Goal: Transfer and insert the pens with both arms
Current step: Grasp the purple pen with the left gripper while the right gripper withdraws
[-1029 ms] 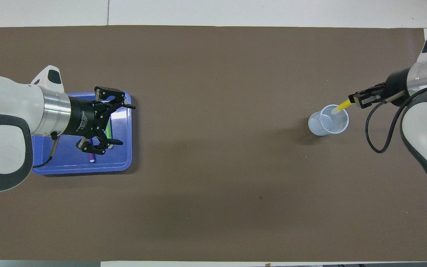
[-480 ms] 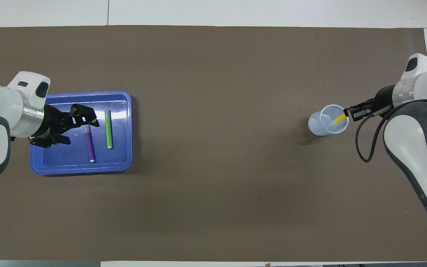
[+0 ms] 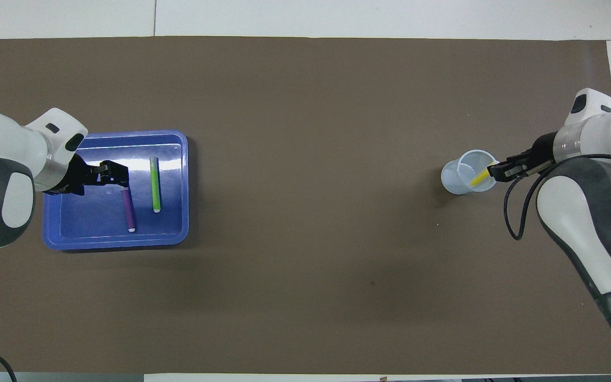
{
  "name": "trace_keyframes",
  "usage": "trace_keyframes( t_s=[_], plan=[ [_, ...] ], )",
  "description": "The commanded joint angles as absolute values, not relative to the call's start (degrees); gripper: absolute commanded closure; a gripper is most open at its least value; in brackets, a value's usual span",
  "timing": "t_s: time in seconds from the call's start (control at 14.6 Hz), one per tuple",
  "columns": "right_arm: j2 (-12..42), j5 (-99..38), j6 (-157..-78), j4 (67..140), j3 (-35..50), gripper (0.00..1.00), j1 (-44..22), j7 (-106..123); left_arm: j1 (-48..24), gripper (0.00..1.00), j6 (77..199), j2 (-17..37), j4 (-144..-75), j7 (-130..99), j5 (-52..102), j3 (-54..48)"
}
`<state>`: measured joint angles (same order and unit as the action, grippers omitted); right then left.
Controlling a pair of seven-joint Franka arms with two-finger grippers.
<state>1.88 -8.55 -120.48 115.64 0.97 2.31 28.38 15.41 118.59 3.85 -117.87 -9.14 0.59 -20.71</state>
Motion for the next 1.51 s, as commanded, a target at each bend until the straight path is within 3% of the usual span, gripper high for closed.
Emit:
trace_keyframes(
  t_s=[0.0,0.41,1.1,1.23,1.44],
  plan=[
    [1.14,-7.12,-120.77,115.24,1.49,0.00,2.72,29.44,15.29,0.00,126.79,3.34,-123.99,-7.47,-1.93,-20.74],
    [1.23,-12.18,-111.90,109.34,2.37,0.00,2.03,28.57,15.91,0.06,138.25,5.71,-130.43,-6.42,-3.60,-20.65],
    [0.79,-41.72,-112.06,109.68,2.46,0.00,-2.72,4.58,16.00,0.24,140.27,8.26,-131.57,-6.86,-5.54,-20.57],
    [0.70,-42.54,-112.32,109.78,2.37,0.00,-4.74,1.86,16.00,0.31,140.19,8.26,-131.57,-6.94,-5.54,-20.65],
    [0.79,-47.87,-114.95,109.78,2.55,0.00,-6.50,-1.66,16.17,0.58,140.01,8.26,-131.49,-6.94,-5.54,-20.57]
  ],
)
